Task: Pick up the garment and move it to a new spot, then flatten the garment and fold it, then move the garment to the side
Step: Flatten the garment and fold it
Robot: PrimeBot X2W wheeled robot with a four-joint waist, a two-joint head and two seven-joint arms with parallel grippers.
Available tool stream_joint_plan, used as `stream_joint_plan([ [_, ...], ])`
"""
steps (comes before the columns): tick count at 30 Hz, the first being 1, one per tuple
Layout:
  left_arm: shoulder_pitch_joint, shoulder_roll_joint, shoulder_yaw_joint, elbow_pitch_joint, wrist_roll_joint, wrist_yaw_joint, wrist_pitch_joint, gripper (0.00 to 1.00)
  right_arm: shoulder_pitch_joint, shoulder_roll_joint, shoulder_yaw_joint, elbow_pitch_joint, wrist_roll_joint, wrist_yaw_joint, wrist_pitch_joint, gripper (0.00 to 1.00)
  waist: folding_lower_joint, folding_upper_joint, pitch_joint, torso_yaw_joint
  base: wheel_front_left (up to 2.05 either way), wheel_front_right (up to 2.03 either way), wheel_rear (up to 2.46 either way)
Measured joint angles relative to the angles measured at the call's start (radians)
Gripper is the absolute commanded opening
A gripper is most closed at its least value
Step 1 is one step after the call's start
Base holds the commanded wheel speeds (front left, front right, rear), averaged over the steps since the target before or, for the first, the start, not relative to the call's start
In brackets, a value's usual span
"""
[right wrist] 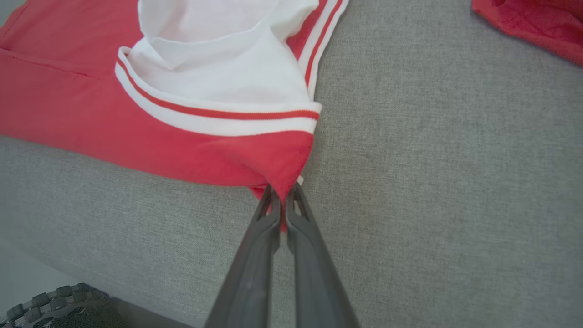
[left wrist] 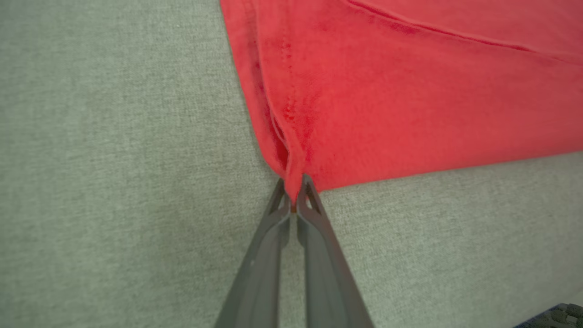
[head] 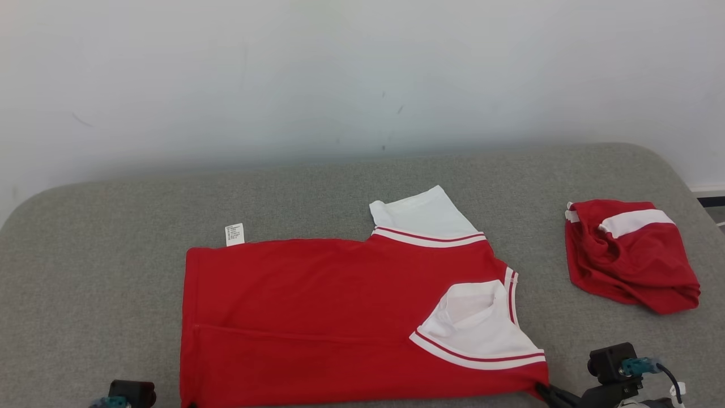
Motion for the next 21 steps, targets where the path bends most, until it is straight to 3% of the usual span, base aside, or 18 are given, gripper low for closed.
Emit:
stream_joint_plan([
  [4, 0.0, 0.002, 0.003, -0.005, -0.018, 0.0, 0.025, 0.0, 0.001, -0.003, 0.013, -0.005, -0.004, -0.018, 0.03, 0.0, 0.0, 0.0, 0.004, 0.001, 0.0, 0.0, 0.0],
  [5, 0.0, 0.001, 0.003, -0.007, -0.029, 0.0, 0.03, 0.0, 0.001, -0.004, 0.017, -0.007, -0.011, -0.026, 0.031, 0.18, 0.0, 0.0, 0.005, 0.002, 0.0, 0.0, 0.0],
  [6, 0.0, 0.001, 0.003, -0.008, -0.031, 0.0, 0.037, 0.0, 0.001, -0.005, 0.017, -0.01, -0.012, -0.031, 0.038, 0.68, 0.0, 0.0, 0.006, 0.003, 0.0, 0.0, 0.0],
  [7, 0.0, 0.001, 0.004, -0.009, -0.034, 0.0, 0.045, 0.12, 0.001, -0.005, 0.016, -0.016, -0.012, -0.034, 0.039, 1.0, 0.0, 0.0, 0.007, 0.004, 0.0, 0.0, 0.0],
  [8, 0.0, 0.001, 0.005, -0.012, -0.034, 0.0, 0.047, 0.44, 0.001, -0.005, 0.013, -0.023, -0.01, -0.035, 0.04, 1.0, 0.0001, 0.0, 0.007, 0.005, 0.0, 0.0, 0.0],
  [9, 0.0, 0.002, 0.009, -0.016, -0.035, 0.0, 0.047, 1.0, 0.001, -0.005, 0.008, -0.031, -0.009, -0.04, 0.046, 1.0, 0.0001, 0.0, 0.008, 0.006, 0.0, 0.0, 0.0],
  [21, 0.048, 0.049, 0.071, -0.172, -0.082, 0.017, 0.0, 1.0, 0.071, -0.05, -0.095, -0.261, 0.094, -0.047, 0.043, 1.0, 0.0001, 0.0001, -0.005, 0.012, 0.0, 0.0, 0.0],
])
